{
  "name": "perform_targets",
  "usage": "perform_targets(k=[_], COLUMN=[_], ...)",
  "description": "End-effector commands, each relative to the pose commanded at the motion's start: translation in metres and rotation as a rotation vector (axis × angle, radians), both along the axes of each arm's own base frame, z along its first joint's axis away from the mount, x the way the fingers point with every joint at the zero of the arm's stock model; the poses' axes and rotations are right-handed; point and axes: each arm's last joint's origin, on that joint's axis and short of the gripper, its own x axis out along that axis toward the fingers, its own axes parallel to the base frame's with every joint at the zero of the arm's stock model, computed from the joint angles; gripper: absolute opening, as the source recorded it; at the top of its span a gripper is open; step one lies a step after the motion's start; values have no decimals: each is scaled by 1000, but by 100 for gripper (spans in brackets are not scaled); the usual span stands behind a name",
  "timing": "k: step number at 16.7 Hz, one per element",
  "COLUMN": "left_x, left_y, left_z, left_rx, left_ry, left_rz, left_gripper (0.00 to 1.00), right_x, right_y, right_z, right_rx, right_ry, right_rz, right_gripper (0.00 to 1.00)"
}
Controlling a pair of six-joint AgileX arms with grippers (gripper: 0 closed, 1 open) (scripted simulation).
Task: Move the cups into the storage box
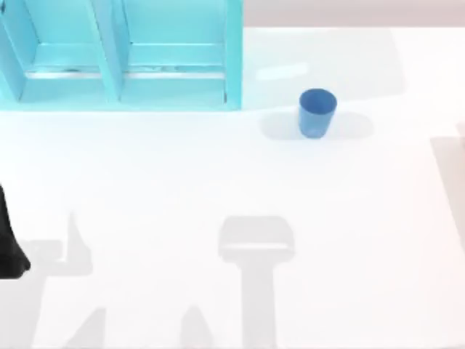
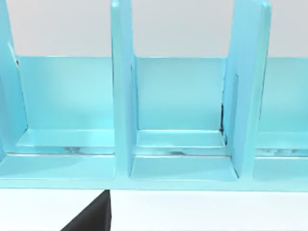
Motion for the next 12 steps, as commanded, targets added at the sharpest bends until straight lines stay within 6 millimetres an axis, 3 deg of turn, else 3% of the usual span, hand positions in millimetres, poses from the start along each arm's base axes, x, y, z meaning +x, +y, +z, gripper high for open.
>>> perform_targets(k=[4,12], left_x=[0,0], left_y=[0,0], left_z=[0,0], left_rx=[0,0], left_ry=[0,0], left_rz=[0,0], left_gripper=[100,100], right_x=[2,1], right_y=[-2,-1], right_z=[9,94], right_rx=[4,5], right_ry=[-1,-2], right_rz=[5,4], right_gripper=[100,100])
